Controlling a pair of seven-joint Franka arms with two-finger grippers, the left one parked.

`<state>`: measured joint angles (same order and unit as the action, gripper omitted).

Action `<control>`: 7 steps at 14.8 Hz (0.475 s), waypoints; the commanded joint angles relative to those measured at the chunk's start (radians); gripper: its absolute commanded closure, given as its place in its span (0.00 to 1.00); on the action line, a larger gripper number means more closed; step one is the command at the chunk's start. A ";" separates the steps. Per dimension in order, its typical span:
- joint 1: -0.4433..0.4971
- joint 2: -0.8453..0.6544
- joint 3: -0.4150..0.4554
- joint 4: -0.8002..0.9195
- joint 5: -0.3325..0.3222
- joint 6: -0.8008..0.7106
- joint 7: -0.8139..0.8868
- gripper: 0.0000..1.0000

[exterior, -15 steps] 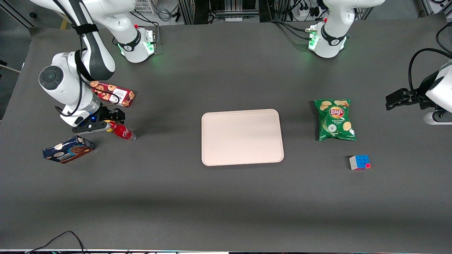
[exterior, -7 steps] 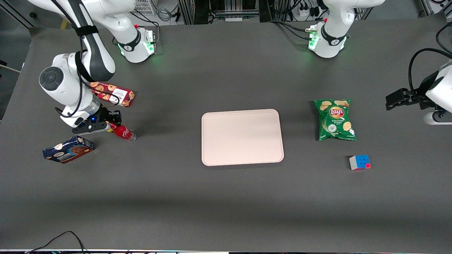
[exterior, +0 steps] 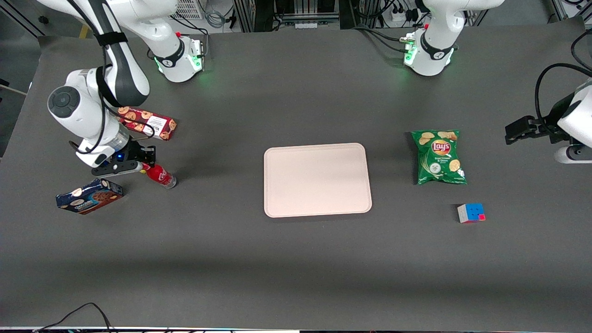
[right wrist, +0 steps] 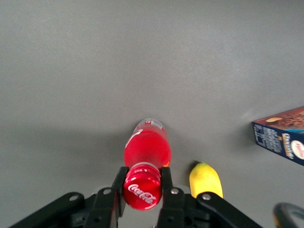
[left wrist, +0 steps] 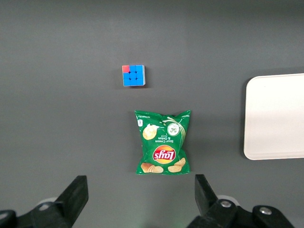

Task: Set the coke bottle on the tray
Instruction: 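Close the right gripper around the bottle's cap end, then lift the bottle and carry it toward the white tray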

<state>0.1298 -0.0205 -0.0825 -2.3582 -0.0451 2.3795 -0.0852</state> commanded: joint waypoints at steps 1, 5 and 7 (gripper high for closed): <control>0.004 -0.045 0.010 0.213 0.001 -0.320 0.002 1.00; 0.010 -0.041 0.047 0.456 0.004 -0.607 0.005 1.00; 0.010 -0.039 0.096 0.549 0.005 -0.722 0.050 1.00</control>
<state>0.1355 -0.0735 -0.0422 -1.9516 -0.0438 1.8090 -0.0826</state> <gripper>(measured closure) 0.687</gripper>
